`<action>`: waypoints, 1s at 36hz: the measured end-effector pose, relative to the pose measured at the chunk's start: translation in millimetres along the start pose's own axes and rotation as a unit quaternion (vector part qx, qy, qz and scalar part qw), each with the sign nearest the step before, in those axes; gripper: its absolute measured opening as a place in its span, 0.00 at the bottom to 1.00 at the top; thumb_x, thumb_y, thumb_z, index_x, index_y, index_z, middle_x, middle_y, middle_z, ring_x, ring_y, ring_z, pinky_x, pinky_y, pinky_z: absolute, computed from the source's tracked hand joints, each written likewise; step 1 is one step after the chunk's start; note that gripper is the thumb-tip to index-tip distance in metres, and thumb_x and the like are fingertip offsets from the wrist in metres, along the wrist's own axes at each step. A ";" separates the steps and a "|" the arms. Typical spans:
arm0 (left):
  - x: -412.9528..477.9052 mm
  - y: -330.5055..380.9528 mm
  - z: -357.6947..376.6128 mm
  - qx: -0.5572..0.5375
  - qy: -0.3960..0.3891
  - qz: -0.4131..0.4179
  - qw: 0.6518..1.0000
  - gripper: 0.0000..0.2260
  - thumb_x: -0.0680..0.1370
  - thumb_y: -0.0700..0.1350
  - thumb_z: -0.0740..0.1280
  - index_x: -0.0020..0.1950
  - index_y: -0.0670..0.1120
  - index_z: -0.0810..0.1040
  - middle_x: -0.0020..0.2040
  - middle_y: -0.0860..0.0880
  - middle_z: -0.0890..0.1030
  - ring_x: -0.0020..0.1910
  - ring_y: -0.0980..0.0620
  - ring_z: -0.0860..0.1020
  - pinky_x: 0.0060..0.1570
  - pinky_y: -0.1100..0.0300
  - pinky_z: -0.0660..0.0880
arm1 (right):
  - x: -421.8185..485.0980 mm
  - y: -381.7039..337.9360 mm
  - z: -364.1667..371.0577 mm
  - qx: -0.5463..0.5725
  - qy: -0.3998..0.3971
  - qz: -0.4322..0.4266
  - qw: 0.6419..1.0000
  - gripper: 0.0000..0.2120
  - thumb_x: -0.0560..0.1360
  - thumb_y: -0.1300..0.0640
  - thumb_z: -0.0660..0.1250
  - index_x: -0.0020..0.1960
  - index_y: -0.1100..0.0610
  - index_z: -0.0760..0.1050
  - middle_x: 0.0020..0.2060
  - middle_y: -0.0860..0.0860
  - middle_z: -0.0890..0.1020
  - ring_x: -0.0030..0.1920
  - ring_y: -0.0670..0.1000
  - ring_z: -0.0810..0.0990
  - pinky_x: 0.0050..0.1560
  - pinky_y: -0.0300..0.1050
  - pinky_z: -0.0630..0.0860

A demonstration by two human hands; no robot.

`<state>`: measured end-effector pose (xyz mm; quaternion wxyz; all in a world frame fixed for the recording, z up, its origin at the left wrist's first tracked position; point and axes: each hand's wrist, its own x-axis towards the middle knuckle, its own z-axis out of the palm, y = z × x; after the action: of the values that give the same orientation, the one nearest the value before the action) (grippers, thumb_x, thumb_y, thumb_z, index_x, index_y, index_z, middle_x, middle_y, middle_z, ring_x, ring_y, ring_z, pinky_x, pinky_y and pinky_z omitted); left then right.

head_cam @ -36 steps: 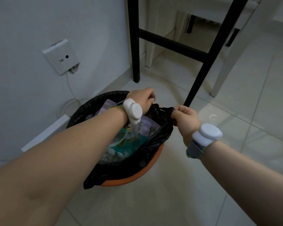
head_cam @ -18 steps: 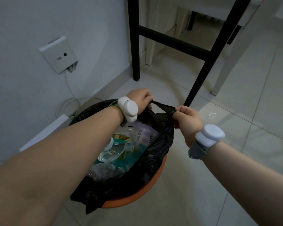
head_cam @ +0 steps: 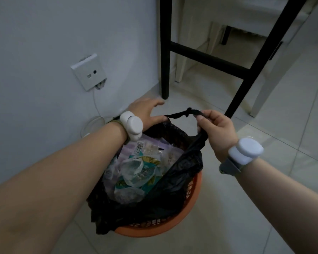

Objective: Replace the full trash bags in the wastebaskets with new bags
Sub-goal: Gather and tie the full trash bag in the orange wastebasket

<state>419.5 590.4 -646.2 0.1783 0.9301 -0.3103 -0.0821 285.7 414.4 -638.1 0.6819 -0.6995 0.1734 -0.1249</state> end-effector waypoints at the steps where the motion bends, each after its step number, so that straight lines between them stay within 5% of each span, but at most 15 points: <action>1: -2.2 -7.7 1.3 0.009 -0.013 -0.018 1.000 0.22 0.75 0.56 0.66 0.67 0.50 0.72 0.62 0.48 0.76 0.62 0.48 0.73 0.61 0.56 0.69 | -1.4 -2.1 -0.5 0.012 -0.005 -0.001 1.000 0.07 0.77 0.63 0.64 0.41 0.56 0.77 0.24 0.49 0.73 0.25 0.46 0.69 0.28 0.37 0.69; 6: -9.2 -11.4 9.1 -0.052 -0.021 -0.064 0.996 0.10 0.78 0.45 0.65 0.57 0.45 0.79 0.56 0.46 0.81 0.56 0.47 0.77 0.54 0.61 0.70 | -9.8 -9.9 3.3 0.012 -0.016 -0.007 1.000 0.06 0.76 0.61 0.66 0.40 0.56 0.77 0.25 0.52 0.71 0.23 0.45 0.67 0.24 0.35 0.66; 12: -5.6 -1.5 18.6 -0.135 -0.027 -0.059 0.989 0.21 0.77 0.48 0.65 0.70 0.47 0.68 0.64 0.46 0.75 0.61 0.46 0.74 0.59 0.58 0.68 | -12.9 -14.7 3.2 0.006 -0.053 -0.011 0.999 0.09 0.76 0.63 0.64 0.37 0.58 0.76 0.25 0.50 0.72 0.27 0.48 0.68 0.30 0.40 0.66; 14: 0.4 1.7 22.4 -0.110 -0.042 -0.039 0.992 0.14 0.78 0.47 0.65 0.62 0.45 0.76 0.59 0.43 0.78 0.59 0.44 0.76 0.58 0.56 0.71 | -13.6 -16.8 3.7 -0.002 -0.060 -0.017 0.998 0.09 0.76 0.63 0.64 0.37 0.59 0.76 0.27 0.50 0.73 0.29 0.48 0.69 0.32 0.39 0.67; 16: 4.8 4.8 20.5 -0.092 -0.004 -0.044 0.995 0.09 0.78 0.46 0.63 0.51 0.43 0.80 0.49 0.41 0.81 0.51 0.42 0.78 0.48 0.56 0.72 | -13.4 -18.2 3.4 -0.034 -0.046 -0.016 0.998 0.08 0.76 0.63 0.64 0.37 0.61 0.76 0.28 0.52 0.73 0.29 0.48 0.69 0.31 0.37 0.68; 21: 1.6 10.2 3.5 -0.068 0.143 -0.032 0.987 0.09 0.78 0.43 0.61 0.53 0.44 0.79 0.49 0.43 0.82 0.50 0.42 0.78 0.42 0.59 0.66 | -4.3 -11.6 -5.2 -0.161 0.032 0.049 0.985 0.06 0.73 0.61 0.64 0.38 0.58 0.75 0.28 0.50 0.73 0.29 0.48 0.70 0.32 0.40 0.69; 23: -2.3 14.5 -3.8 -0.063 0.132 0.002 0.989 0.09 0.79 0.43 0.60 0.55 0.44 0.78 0.50 0.43 0.81 0.50 0.42 0.77 0.45 0.57 0.70 | -3.6 -14.7 -3.0 -0.205 0.008 0.040 0.978 0.04 0.74 0.56 0.66 0.48 0.51 0.77 0.38 0.47 0.77 0.38 0.47 0.76 0.36 0.36 0.70; 26: -8.1 21.8 -14.6 -0.060 0.100 0.060 0.991 0.11 0.77 0.39 0.60 0.57 0.43 0.78 0.52 0.42 0.81 0.52 0.43 0.77 0.47 0.59 0.69 | 0.2 -26.8 13.0 -0.292 -0.080 -0.015 0.953 0.29 0.71 0.47 0.70 0.69 0.46 0.65 0.58 0.44 0.73 0.58 0.45 0.72 0.54 0.41 0.71; 28: -17.3 26.9 -25.2 -0.073 0.097 0.087 0.989 0.11 0.76 0.38 0.60 0.56 0.42 0.78 0.51 0.42 0.81 0.51 0.43 0.78 0.49 0.57 0.70 | 3.9 -35.2 34.1 -0.346 -0.121 -0.047 0.929 0.34 0.69 0.48 0.73 0.71 0.48 0.62 0.60 0.47 0.74 0.60 0.47 0.72 0.59 0.44 0.70; 32: -33.0 22.8 -38.7 -0.125 0.115 0.089 0.981 0.11 0.73 0.48 0.63 0.52 0.45 0.78 0.44 0.47 0.82 0.44 0.46 0.79 0.46 0.53 0.74 | 12.5 -40.1 59.6 -0.312 -0.087 -0.064 0.944 0.05 0.74 0.58 0.66 0.48 0.58 0.79 0.39 0.56 0.81 0.36 0.50 0.76 0.39 0.42 0.71; 36: -51.8 -9.1 -44.8 0.050 0.024 0.032 0.998 0.17 0.74 0.54 0.68 0.61 0.50 0.75 0.55 0.47 0.80 0.55 0.46 0.77 0.50 0.57 0.71 | 13.1 -36.5 58.4 -0.257 -0.052 -0.059 0.963 0.08 0.76 0.63 0.62 0.46 0.57 0.79 0.31 0.51 0.78 0.28 0.45 0.72 0.32 0.38 0.70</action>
<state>395.3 641.2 -606.2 0.1419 0.9291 -0.3393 -0.0384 324.2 462.5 -604.8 0.4788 -0.8657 0.1224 -0.0800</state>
